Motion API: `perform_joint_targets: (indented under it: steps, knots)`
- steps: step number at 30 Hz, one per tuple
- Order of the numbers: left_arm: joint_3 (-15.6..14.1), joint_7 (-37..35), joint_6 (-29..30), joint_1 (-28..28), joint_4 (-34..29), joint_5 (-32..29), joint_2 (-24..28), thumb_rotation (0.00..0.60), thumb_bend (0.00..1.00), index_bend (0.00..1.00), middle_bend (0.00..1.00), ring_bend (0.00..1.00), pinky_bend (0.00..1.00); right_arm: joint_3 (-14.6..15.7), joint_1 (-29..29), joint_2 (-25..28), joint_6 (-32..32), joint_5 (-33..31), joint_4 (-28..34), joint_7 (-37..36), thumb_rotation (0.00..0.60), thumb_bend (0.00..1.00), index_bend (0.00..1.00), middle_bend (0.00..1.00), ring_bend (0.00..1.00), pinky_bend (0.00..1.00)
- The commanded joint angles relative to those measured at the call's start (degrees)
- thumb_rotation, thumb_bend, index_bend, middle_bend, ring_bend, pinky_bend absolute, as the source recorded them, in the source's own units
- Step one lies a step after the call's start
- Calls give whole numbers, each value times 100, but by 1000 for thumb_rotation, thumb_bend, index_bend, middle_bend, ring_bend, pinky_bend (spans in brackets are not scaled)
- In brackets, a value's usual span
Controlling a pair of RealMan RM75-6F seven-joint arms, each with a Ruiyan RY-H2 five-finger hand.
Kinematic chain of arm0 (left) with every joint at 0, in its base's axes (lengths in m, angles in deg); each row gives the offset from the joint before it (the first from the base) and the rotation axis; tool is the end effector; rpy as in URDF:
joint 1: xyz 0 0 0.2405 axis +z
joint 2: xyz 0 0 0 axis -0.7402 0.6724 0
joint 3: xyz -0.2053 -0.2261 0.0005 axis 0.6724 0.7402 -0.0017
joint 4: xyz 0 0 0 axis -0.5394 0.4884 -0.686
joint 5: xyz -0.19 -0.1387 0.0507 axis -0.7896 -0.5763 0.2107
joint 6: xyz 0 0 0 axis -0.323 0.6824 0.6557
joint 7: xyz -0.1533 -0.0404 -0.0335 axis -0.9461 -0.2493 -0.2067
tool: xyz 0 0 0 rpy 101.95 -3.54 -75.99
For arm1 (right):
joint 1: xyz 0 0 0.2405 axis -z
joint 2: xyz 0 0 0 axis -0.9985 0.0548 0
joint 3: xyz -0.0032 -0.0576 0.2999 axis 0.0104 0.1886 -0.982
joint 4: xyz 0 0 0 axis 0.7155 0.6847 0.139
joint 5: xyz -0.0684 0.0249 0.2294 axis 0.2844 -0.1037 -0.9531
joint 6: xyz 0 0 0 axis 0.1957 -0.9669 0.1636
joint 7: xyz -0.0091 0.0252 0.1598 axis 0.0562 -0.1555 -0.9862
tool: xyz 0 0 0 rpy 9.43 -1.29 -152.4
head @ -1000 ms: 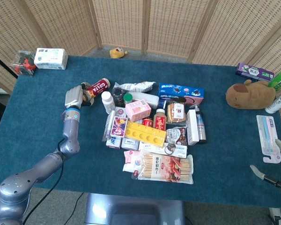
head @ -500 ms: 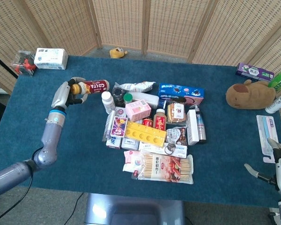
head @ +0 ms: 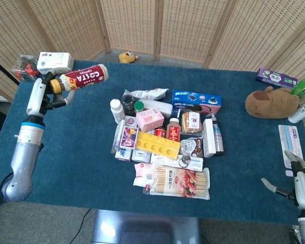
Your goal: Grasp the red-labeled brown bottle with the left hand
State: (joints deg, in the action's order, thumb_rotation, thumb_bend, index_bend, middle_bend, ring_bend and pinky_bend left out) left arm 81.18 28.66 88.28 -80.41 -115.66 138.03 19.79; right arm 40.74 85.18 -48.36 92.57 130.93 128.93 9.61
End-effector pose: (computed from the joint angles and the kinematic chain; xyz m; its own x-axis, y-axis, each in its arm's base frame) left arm -0.1678 0.4538 0.1634 -0.4489 0.0080 0.8936 0.8856 -0.1298 0.4460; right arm -0.3676 -0.1920 0.1643 0.0948 -0.0346 0.9949 -0.9565 0.2739 0.1007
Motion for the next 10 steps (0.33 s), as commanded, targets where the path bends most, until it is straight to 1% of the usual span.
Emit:
perform_joint_targets:
  steps: [1,6,10]
  knots:
    - [85,-175,207,193,-413,203,339,600,662,676,632,800,872,25,-36,-93,-63,45,-61,-24,337,62,0,0,0,0]
    - [77,-310,373,312,-770,329,602,600,658,677,631,800,871,32,-83,-198,-115,94,-128,-17,339,61,0,0,0,0]
    - [30,-423,477,362,-897,414,705,600,659,677,632,800,872,14,-109,-210,-117,102,-135,18,335,62,0,0,0,0]
